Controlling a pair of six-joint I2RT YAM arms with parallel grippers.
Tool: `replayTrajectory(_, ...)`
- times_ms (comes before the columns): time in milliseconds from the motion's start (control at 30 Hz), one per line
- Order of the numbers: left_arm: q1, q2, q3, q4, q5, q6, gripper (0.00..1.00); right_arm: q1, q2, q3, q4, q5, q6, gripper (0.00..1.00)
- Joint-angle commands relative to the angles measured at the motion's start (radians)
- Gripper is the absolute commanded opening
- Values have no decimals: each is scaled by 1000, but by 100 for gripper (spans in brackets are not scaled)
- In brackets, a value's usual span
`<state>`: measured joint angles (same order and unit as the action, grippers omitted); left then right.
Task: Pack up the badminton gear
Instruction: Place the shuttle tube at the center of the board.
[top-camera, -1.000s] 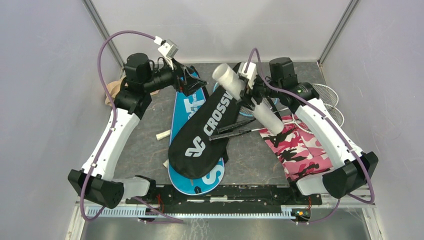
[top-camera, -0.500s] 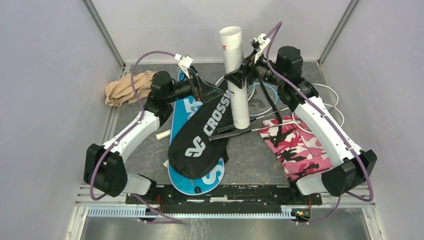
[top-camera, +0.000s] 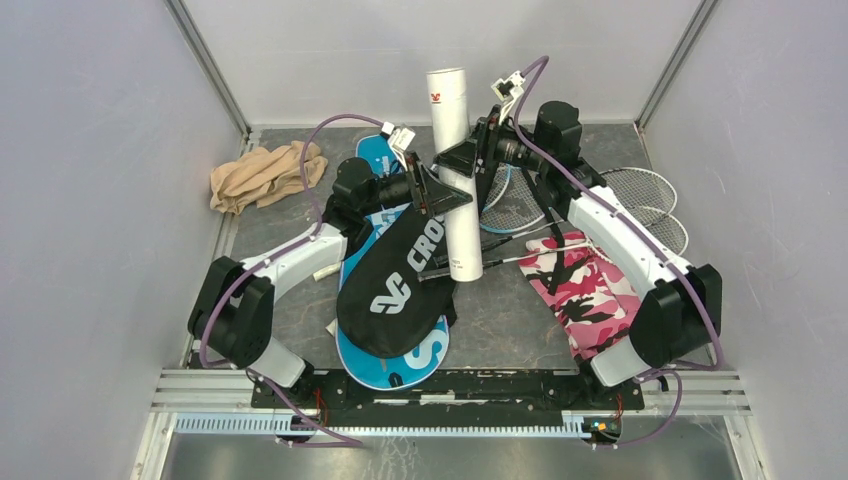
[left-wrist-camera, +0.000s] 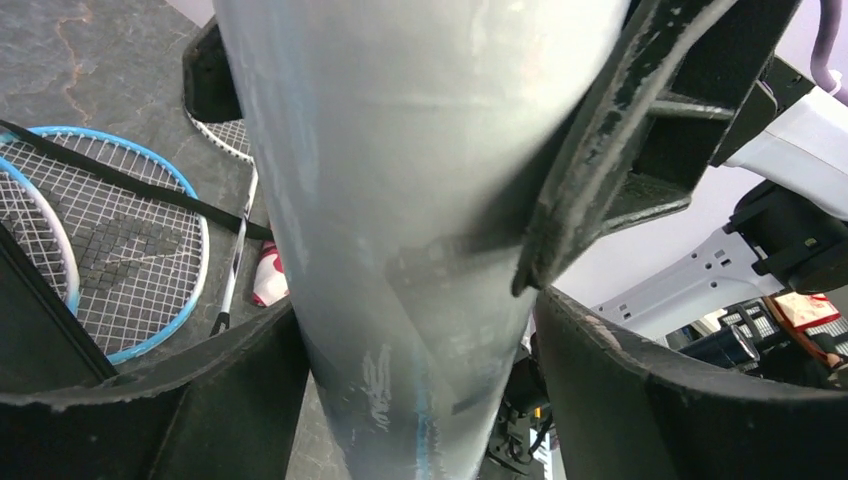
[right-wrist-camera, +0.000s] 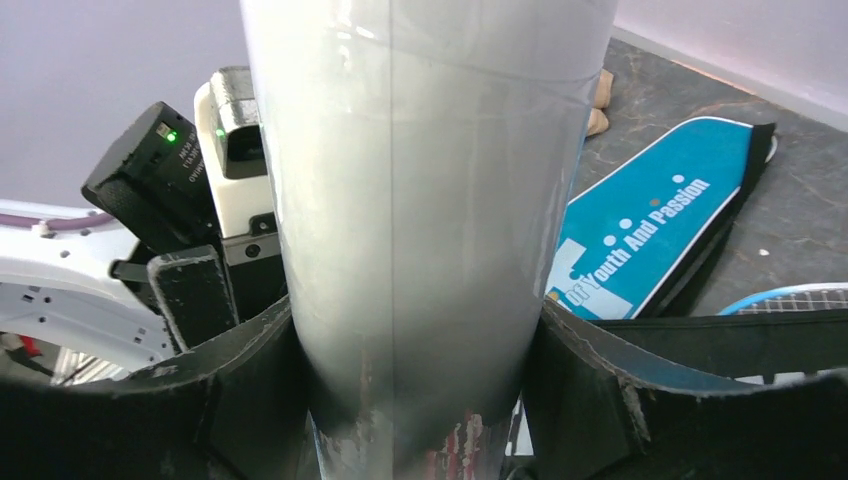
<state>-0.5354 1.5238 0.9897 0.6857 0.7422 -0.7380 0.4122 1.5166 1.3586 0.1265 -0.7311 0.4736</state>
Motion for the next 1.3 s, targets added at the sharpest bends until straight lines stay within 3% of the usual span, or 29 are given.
replayTrajectory(0,-6,15,5,122,-2,-2,78,-21,9,-6,169,-69,108,13)
replayTrajectory(67,12,29,16,121,1,-1,62,-39,13,-4,171,-83,102,17)
replayTrajectory(167,71,45,46,80,26,-7,33,-84,13,2,137,-93,67,37)
replayTrajectory(267,151,37,85,-62,50,56,23,-128,14,48,-7,-80,-48,66)
replayTrajectory(367,234,12,150,-323,39,259,20,-137,31,121,-233,-46,-259,95)
replayTrajectory(400,249,5,176,-428,25,339,20,-138,28,122,-270,-35,-299,98)
replayTrajectory(567,371,14,332,-870,-57,678,19,-153,-24,54,-351,-2,-450,98)
replayTrajectory(600,408,57,437,-1124,-190,901,18,-154,-40,44,-422,19,-559,98)
replayTrajectory(700,431,103,495,-1296,-395,1106,17,-155,-58,26,-491,49,-661,98)
replayTrajectory(933,475,224,512,-1385,-713,1299,19,-156,-109,-77,-558,136,-804,98)
replayTrajectory(1267,534,418,518,-1384,-843,1329,26,-157,-147,-221,-632,299,-943,98)
